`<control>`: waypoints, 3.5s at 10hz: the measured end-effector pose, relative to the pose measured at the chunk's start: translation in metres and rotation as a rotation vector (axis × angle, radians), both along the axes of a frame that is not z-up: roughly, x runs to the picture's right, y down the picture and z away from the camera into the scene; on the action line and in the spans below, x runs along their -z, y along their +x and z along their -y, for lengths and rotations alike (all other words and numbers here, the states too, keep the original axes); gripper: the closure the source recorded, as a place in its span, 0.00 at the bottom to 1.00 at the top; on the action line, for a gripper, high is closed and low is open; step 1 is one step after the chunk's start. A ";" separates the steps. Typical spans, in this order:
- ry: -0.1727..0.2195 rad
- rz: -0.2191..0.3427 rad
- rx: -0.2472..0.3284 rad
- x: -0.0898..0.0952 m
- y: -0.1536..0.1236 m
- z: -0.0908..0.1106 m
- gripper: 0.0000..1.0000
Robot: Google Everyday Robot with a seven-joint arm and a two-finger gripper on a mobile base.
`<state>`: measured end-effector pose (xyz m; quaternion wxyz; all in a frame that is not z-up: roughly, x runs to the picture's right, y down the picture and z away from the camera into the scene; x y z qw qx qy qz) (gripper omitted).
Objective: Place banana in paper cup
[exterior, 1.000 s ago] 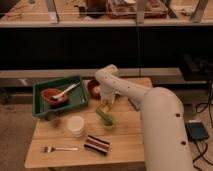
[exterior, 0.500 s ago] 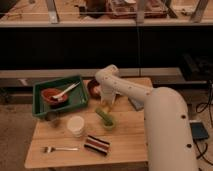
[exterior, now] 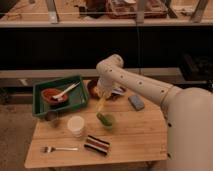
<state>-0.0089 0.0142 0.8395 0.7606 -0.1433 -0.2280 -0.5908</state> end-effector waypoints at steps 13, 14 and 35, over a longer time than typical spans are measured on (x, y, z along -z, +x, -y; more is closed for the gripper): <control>0.248 0.561 -0.032 0.049 -0.091 0.017 1.00; 0.255 0.632 -0.043 0.051 -0.107 0.011 1.00; 0.465 1.112 0.196 0.098 -0.173 -0.055 0.74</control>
